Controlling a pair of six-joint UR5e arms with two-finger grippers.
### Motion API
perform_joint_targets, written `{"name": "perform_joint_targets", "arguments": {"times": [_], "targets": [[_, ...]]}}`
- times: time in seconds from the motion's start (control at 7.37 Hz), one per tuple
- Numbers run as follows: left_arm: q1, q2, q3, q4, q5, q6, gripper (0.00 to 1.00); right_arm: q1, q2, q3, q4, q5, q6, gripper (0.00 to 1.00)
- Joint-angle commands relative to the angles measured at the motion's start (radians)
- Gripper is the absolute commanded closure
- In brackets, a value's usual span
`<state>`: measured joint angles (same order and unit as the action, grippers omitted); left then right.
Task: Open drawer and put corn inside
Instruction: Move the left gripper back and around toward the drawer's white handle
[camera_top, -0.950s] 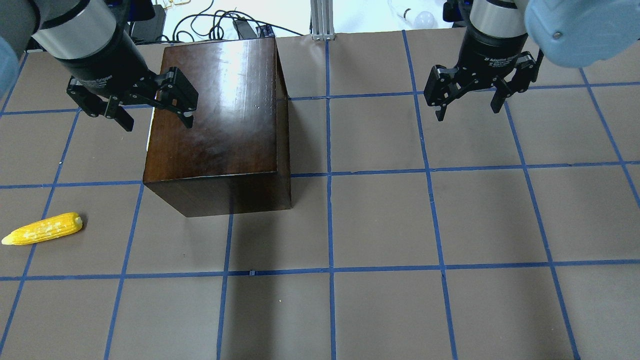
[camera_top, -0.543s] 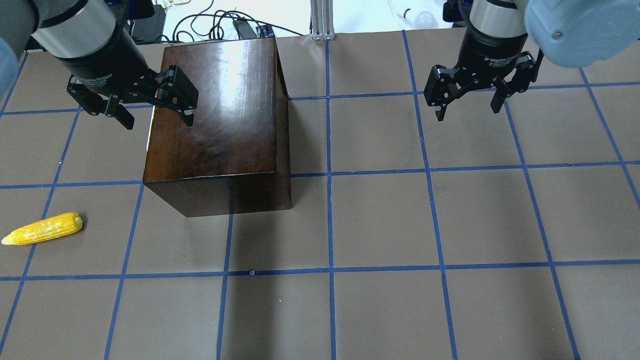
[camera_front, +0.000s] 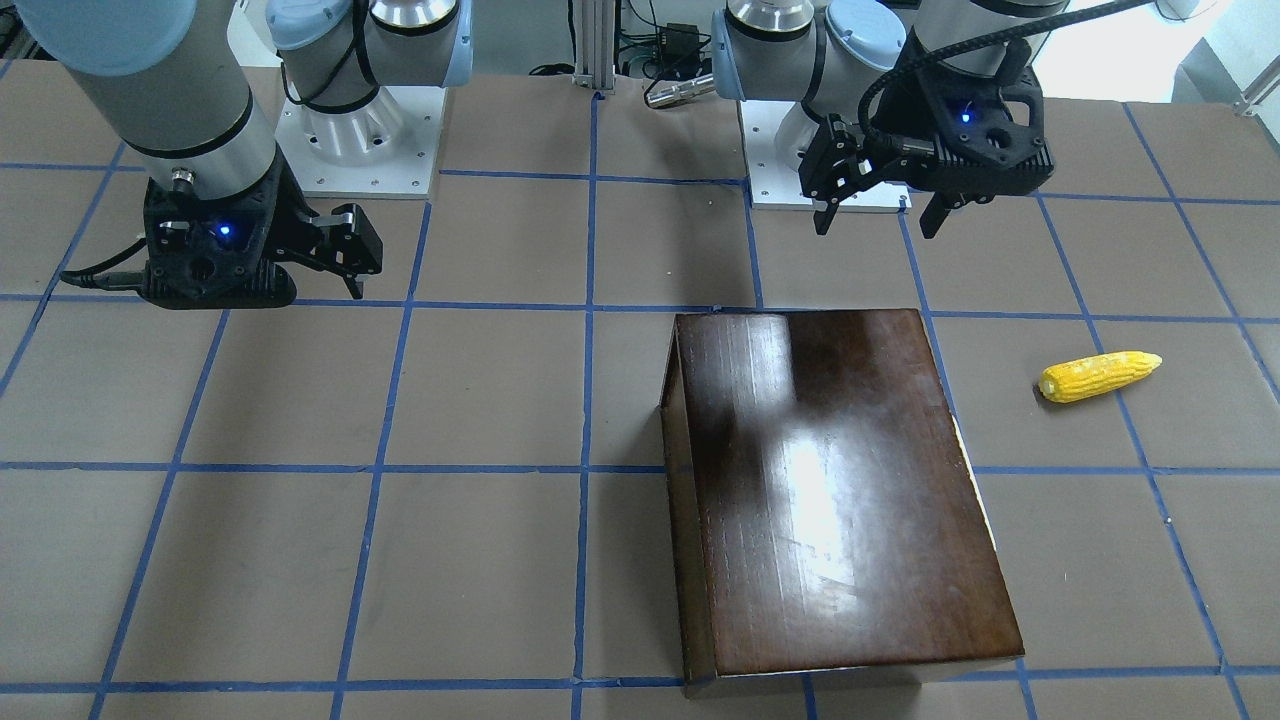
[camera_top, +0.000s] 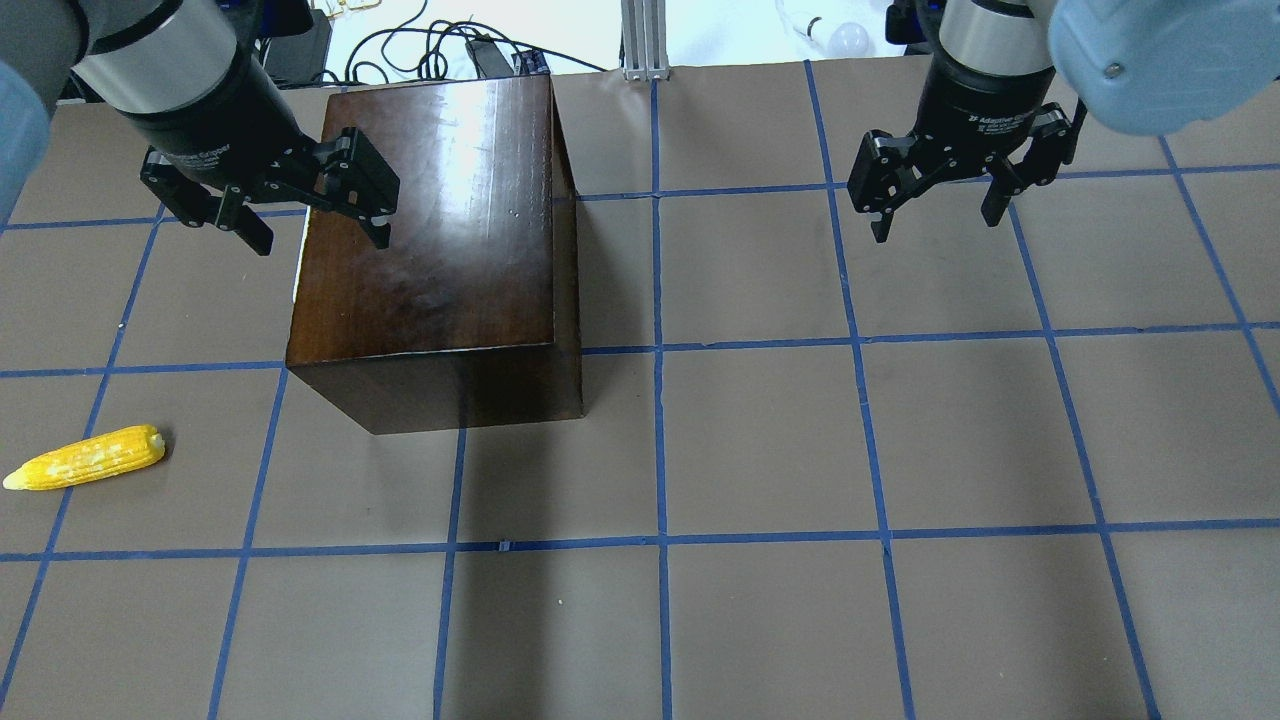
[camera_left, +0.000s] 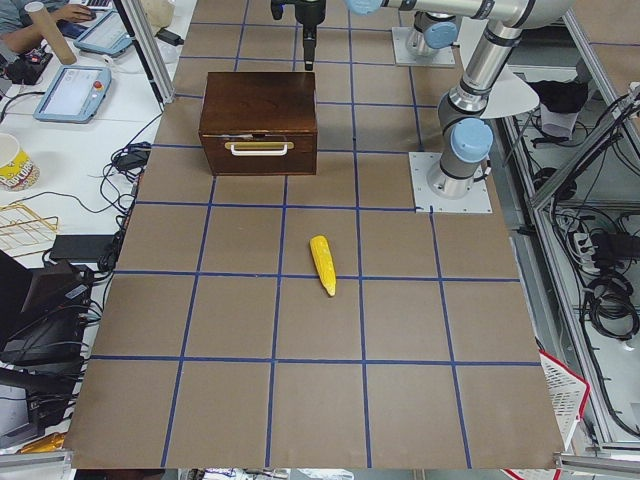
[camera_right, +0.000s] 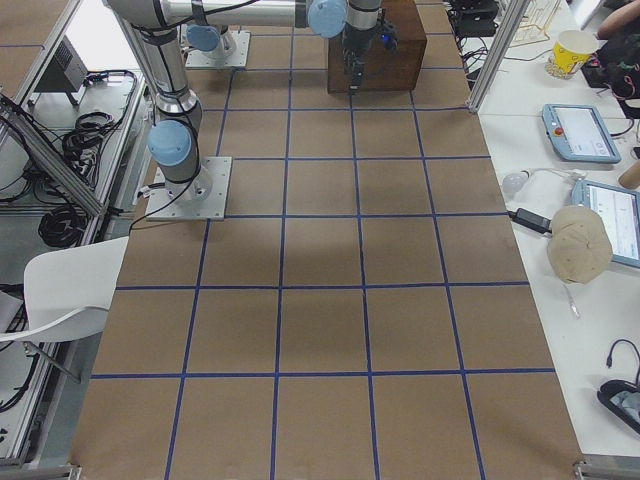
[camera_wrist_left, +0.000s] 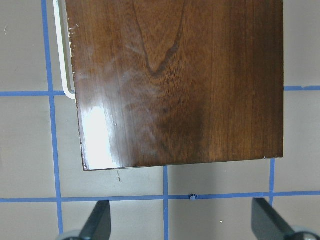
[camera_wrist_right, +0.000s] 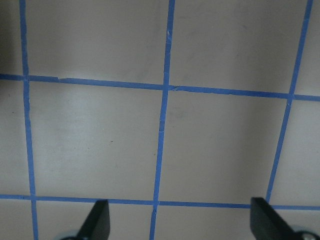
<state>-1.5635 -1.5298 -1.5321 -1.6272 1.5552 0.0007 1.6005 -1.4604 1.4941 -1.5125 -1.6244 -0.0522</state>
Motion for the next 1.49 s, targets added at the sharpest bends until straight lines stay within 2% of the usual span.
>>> {"name": "perform_joint_targets", "arguments": {"times": [0.0, 0.27, 0.54, 0.81, 1.09, 1.22, 1.36], "targets": [[0.009, -0.006, 0.007, 0.003, -0.004, 0.001, 0.0, -0.001, 0.0, 0.0, 0.0, 0.0, 0.0, 0.0], [0.066, -0.015, 0.027, 0.0, -0.007, 0.028, 0.0, -0.001, 0.0, 0.0, 0.0, 0.001, 0.0, 0.0], [0.205, -0.051, 0.062, -0.002, -0.146, 0.128, 0.0, -0.001, 0.0, 0.0, 0.0, 0.0, 0.0, 0.0], [0.307, -0.116, 0.07, -0.003, -0.155, 0.249, 0.0, -0.001, 0.0, 0.0, 0.0, 0.0, 0.0, 0.0], [0.411, -0.189, 0.066, 0.003, -0.156, 0.474, 0.0, -0.001, -0.001, 0.0, 0.0, 0.0, 0.0, 0.0], [0.448, -0.235, 0.063, 0.036, -0.156, 0.566, 0.0, -0.001, 0.0, 0.0, 0.0, 0.0, 0.0, 0.0], [0.459, -0.278, 0.055, 0.094, -0.156, 0.578, 0.0, -0.001, 0.0, 0.0, 0.0, 0.0, 0.0, 0.0]]}}
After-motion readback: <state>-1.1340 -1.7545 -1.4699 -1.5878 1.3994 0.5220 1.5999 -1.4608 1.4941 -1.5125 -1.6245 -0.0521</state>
